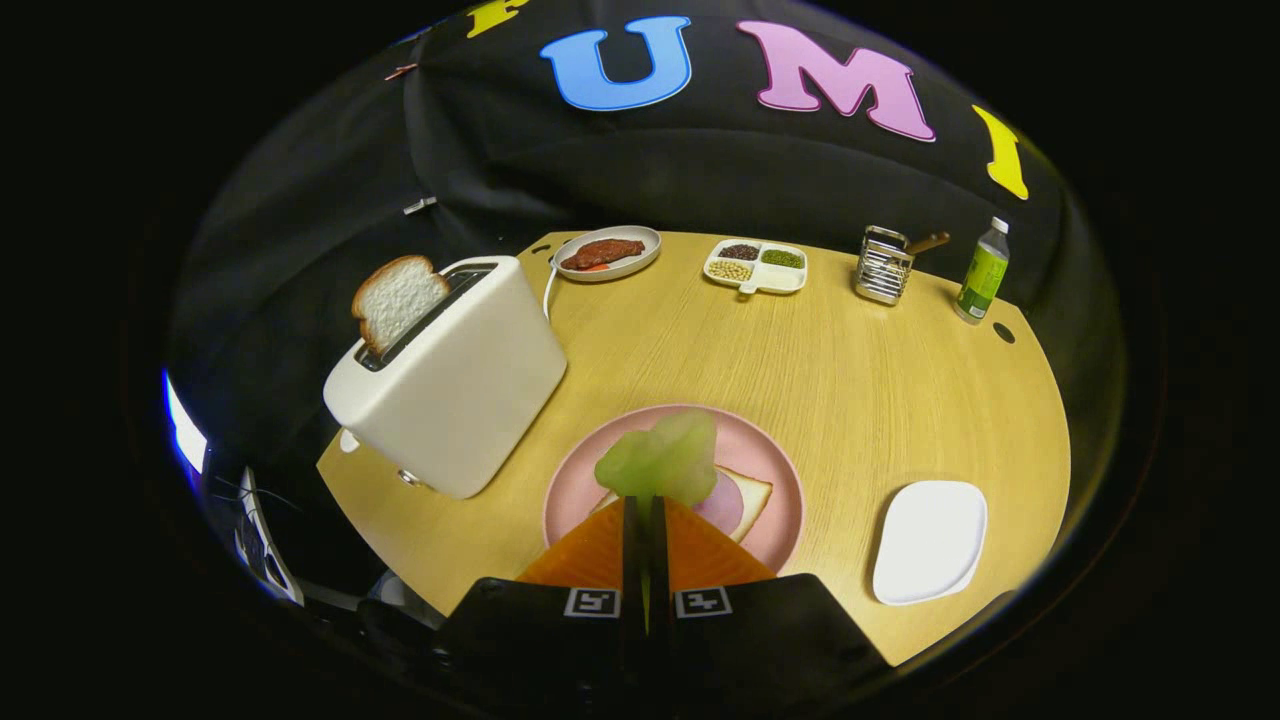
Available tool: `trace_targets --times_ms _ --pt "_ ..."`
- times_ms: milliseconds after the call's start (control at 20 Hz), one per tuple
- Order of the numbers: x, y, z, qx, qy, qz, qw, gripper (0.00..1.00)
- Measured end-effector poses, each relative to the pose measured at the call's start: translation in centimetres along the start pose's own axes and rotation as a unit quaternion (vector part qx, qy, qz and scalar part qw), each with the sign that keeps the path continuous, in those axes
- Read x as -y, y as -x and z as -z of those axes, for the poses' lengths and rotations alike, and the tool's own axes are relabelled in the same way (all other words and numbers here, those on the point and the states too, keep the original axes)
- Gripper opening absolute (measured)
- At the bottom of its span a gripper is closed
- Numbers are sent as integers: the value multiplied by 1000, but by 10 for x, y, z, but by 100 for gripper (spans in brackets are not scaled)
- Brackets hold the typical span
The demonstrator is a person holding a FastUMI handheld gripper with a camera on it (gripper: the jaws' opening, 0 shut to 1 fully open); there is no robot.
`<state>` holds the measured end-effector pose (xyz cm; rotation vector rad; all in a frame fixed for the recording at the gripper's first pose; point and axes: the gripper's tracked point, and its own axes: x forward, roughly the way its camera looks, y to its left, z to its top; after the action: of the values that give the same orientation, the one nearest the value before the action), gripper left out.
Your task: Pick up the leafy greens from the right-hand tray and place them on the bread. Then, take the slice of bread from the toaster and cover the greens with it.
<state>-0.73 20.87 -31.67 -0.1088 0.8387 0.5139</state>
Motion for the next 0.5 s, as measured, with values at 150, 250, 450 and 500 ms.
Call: trace_targets --times_ms 150,250,450,500 --pt "-2 -11 4 -11 6 9 1000 5" --pt "0 -14 5 -14 10 21 1000 8" --pt "4 -22 10 -24 25 33 999 18" --pt "6 -25 12 -27 31 39 998 22"
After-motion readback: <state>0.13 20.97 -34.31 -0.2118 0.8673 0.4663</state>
